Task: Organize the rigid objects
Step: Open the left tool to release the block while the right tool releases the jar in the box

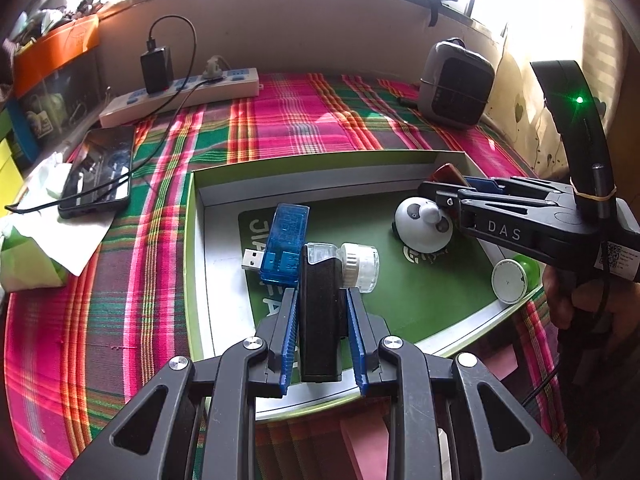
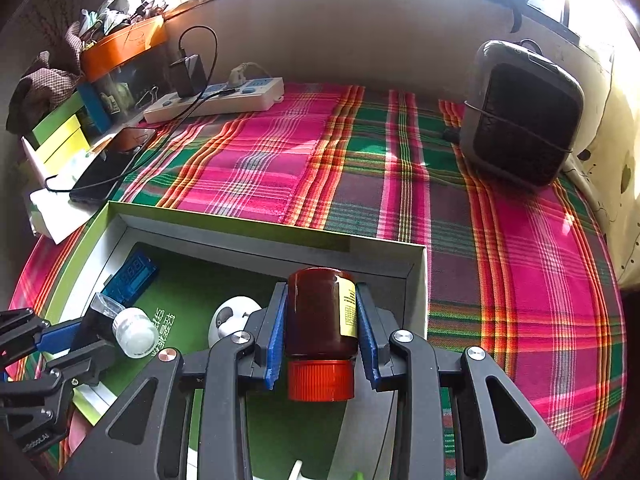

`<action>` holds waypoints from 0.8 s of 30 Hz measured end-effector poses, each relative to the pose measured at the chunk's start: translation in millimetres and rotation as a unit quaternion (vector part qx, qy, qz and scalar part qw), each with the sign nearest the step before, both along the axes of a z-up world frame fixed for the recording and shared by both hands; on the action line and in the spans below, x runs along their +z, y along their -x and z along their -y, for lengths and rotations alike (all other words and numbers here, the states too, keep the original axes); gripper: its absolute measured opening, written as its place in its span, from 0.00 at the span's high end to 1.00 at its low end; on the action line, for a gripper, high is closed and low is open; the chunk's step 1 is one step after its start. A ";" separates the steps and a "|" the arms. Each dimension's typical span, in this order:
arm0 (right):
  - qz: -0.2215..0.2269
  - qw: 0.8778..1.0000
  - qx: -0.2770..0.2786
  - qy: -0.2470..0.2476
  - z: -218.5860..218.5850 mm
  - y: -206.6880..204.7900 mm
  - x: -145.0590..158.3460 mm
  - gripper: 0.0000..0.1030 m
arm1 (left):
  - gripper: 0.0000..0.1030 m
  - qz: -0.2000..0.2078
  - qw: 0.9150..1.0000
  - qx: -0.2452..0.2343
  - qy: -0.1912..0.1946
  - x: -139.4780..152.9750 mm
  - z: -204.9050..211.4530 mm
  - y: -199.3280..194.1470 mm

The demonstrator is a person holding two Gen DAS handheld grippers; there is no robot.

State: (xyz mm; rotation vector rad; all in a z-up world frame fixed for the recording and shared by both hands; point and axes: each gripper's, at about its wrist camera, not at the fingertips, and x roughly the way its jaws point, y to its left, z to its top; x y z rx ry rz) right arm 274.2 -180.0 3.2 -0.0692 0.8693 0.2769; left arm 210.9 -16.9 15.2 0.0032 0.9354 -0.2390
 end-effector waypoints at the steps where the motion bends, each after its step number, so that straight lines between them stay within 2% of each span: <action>1: 0.002 1.000 0.000 0.001 -0.3 0.4 0.0 0.68 | 0.78 0.000 1.000 0.000 0.000 -0.2 -0.2 -0.1; 20: 0.006 1.000 -0.002 -0.008 1.6 2.3 0.8 0.67 | 0.75 -0.005 1.000 0.007 -0.004 -1.0 -1.9 1.4; 22: 0.007 1.000 -0.002 -0.011 2.0 3.6 1.4 0.66 | 0.74 -0.006 1.000 0.010 -0.001 -0.8 -3.1 2.2; 24: 0.010 1.000 0.000 -0.012 2.2 5.6 2.7 0.61 | 0.72 -0.002 1.000 0.012 -0.001 0.8 -3.2 3.5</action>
